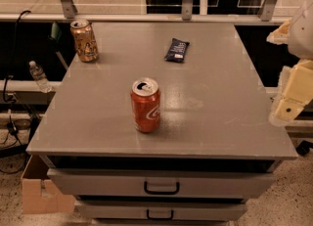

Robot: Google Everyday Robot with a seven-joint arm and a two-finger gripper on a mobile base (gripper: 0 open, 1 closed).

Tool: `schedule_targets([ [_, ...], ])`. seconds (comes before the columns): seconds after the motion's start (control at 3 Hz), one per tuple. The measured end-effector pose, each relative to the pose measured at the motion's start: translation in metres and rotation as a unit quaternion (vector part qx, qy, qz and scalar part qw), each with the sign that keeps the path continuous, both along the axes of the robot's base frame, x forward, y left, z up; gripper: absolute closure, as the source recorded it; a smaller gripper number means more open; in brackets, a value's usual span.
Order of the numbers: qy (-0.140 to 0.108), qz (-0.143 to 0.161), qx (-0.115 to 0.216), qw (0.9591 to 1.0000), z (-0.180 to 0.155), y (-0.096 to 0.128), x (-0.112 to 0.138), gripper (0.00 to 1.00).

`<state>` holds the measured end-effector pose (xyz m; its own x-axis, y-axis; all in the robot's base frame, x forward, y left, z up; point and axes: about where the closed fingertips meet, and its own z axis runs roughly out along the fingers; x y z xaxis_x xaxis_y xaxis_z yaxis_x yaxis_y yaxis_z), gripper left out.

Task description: Knock coke can over

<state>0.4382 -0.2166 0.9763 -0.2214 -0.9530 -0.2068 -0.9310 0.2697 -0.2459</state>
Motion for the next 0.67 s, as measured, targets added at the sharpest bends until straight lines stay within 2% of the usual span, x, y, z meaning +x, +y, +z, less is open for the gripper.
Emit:
schedule_targets([
  [0.33,0.0,0.0,0.0,1.0,0.0,0.0,0.0,0.0],
  [0.67,0.0,0.001,0.018,0.9998,-0.0001,0.0032,0.0013,0.0],
])
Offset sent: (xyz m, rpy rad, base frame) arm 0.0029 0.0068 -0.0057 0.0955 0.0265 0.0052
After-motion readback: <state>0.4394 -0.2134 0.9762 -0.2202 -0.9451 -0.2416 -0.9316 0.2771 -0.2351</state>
